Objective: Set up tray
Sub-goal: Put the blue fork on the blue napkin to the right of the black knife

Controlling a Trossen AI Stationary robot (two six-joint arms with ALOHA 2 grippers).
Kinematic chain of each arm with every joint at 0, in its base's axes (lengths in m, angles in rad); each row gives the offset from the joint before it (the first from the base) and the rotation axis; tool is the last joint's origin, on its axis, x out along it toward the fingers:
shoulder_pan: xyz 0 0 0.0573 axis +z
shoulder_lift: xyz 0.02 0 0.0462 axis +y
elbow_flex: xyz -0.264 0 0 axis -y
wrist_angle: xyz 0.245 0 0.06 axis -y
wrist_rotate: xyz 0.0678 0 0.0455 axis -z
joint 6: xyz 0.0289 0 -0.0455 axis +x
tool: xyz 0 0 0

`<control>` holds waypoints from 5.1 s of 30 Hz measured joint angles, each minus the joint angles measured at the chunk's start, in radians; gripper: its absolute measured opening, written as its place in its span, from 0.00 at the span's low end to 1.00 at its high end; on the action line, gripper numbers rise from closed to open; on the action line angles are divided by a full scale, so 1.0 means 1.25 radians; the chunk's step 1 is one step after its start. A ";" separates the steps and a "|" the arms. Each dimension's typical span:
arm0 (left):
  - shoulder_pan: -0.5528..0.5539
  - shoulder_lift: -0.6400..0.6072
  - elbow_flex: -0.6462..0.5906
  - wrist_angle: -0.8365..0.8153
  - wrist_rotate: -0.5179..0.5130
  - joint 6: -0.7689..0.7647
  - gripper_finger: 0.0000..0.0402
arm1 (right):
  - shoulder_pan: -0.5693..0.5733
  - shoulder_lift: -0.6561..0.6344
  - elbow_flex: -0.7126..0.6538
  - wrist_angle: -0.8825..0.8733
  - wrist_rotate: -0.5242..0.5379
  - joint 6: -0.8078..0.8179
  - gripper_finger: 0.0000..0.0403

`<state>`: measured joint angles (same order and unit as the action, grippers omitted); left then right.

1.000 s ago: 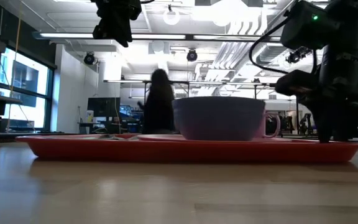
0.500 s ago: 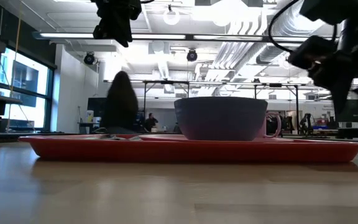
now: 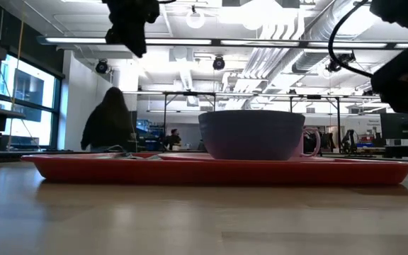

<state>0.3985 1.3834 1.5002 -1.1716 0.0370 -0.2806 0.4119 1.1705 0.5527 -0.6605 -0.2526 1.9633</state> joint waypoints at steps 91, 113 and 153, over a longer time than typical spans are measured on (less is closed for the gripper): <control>0.039 0.056 -0.635 0.623 -0.369 0.155 0.34 | -0.228 0.230 0.552 0.103 0.344 -0.461 0.00; 0.039 0.056 -0.598 0.587 -0.418 0.158 0.34 | -0.377 0.549 0.552 0.515 0.096 -0.573 0.00; 0.037 -0.184 -0.183 0.014 -0.412 -0.032 0.34 | -0.432 0.734 0.784 0.304 0.067 -0.590 0.00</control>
<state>0.4450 1.1534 1.2718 -1.1545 -0.4786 -0.3210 -0.1280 2.0874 1.5324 -0.2803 -0.1693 1.2256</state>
